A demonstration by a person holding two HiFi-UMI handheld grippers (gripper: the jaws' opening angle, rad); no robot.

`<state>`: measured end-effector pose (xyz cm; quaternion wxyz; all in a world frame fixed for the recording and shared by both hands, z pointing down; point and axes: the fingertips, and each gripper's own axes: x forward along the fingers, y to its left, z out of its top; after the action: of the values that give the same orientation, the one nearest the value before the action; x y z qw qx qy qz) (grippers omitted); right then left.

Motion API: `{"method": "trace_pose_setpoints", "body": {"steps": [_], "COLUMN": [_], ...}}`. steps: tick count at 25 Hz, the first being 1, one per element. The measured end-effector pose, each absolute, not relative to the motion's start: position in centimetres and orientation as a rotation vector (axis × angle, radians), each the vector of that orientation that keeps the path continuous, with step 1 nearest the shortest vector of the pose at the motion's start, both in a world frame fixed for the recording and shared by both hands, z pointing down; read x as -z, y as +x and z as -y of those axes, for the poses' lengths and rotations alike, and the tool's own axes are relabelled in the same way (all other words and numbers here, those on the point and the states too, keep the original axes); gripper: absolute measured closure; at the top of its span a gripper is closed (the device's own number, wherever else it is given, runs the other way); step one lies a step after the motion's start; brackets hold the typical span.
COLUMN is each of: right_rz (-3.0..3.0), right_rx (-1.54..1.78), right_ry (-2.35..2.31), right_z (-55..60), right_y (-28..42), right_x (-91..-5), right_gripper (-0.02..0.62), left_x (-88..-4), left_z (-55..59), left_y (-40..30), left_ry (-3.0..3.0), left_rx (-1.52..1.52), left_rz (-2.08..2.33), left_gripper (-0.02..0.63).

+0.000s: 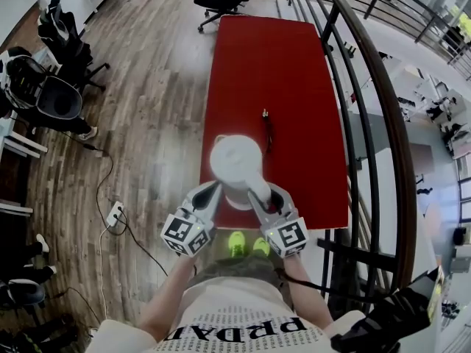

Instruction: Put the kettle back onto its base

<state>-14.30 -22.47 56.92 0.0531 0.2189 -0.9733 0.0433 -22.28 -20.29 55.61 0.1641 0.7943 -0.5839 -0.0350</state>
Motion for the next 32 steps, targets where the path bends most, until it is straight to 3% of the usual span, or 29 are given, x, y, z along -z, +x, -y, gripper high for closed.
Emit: {"method": "trace_pose_setpoints", "body": {"steps": [32], "right_rz": [2.861], "right_rx": [-0.171], "right_ry": [0.716], "right_z": [19.9], "right_y": [-12.0], "right_x": [-57.9], "right_gripper": [0.472], "left_x": [-55.0], "left_z": [18.2], "left_y": [-21.2], "left_ry": [2.289], "left_rx": [0.145], "left_rz": [1.638], "left_gripper": [0.611]}}
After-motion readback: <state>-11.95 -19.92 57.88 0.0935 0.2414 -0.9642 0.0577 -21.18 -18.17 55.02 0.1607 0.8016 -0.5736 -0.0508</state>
